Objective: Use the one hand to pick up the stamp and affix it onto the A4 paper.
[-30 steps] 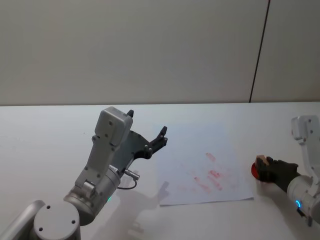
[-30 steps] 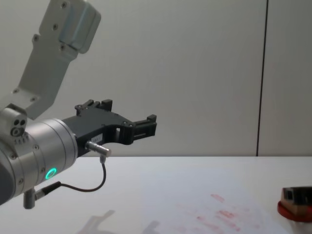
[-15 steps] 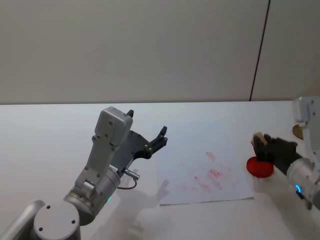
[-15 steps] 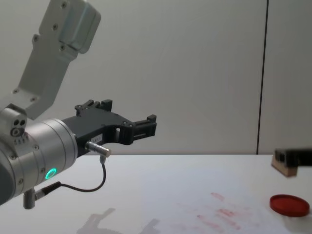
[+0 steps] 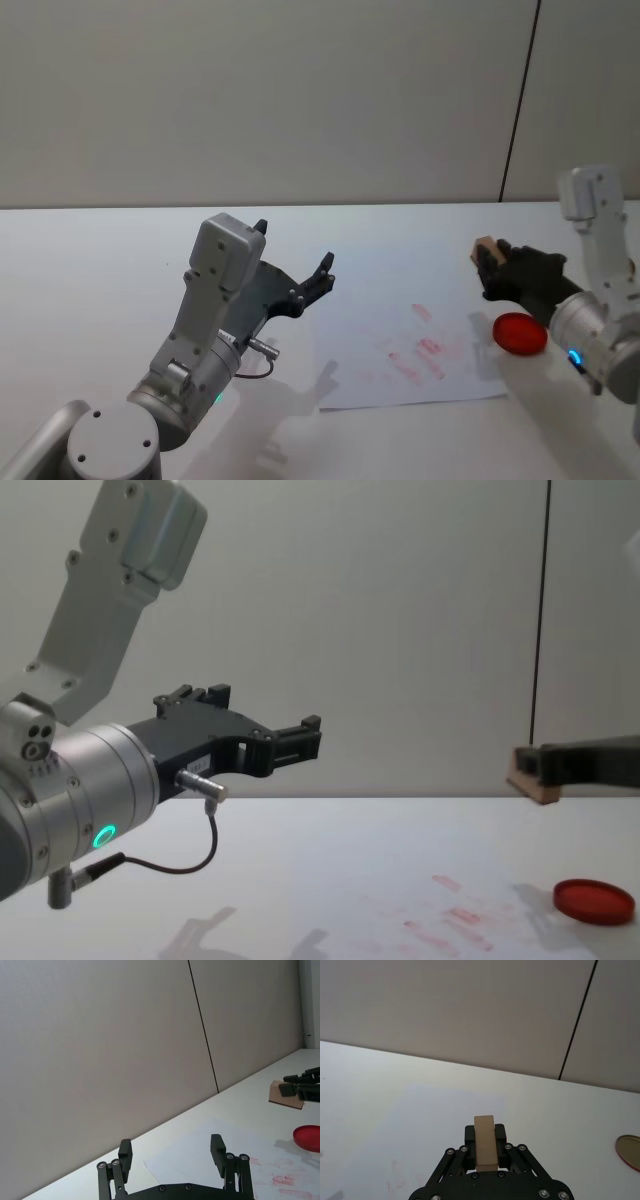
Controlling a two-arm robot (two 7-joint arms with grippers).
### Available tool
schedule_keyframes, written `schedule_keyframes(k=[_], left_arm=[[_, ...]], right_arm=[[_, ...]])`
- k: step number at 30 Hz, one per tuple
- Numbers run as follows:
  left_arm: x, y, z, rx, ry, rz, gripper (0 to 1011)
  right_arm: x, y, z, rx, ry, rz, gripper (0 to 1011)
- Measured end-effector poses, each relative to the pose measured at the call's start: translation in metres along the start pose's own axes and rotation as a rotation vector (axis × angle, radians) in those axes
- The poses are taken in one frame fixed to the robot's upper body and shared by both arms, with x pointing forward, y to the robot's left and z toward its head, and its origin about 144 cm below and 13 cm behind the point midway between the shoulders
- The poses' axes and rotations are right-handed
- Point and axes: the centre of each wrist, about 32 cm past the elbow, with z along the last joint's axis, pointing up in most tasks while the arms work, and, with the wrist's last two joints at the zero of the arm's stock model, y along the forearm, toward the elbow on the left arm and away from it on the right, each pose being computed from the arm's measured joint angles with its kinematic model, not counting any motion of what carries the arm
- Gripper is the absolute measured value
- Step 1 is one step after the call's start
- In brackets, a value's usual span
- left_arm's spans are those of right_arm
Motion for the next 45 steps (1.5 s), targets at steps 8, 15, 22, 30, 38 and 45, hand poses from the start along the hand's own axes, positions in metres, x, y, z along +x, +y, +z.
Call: schedule_keyframes(k=[8, 15, 22, 30, 38, 45], left_arm=[[0.0, 0.0, 0.0, 0.0, 0.0, 0.0, 993], [0.0, 0.0, 0.0, 0.0, 0.0, 0.0, 993], [0.0, 0.0, 0.0, 0.0, 0.0, 0.0, 993], [0.0, 0.0, 0.0, 0.0, 0.0, 0.0, 993], [0.0, 0.0, 0.0, 0.0, 0.0, 0.0, 993], [0.0, 0.0, 0.0, 0.0, 0.0, 0.0, 993]], right_arm=[[-0.006, 0.021, -0.01, -0.044, -0.002, 0.044, 213], [-0.01, 0.043, -0.021, -0.089, -0.011, 0.062, 214], [-0.011, 0.061, -0.031, -0.124, -0.022, 0.069, 214], [-0.012, 0.073, -0.039, -0.152, -0.03, 0.07, 214], [-0.012, 0.08, -0.044, -0.163, -0.035, 0.067, 214], [-0.011, 0.083, -0.047, -0.173, -0.032, 0.066, 214]])
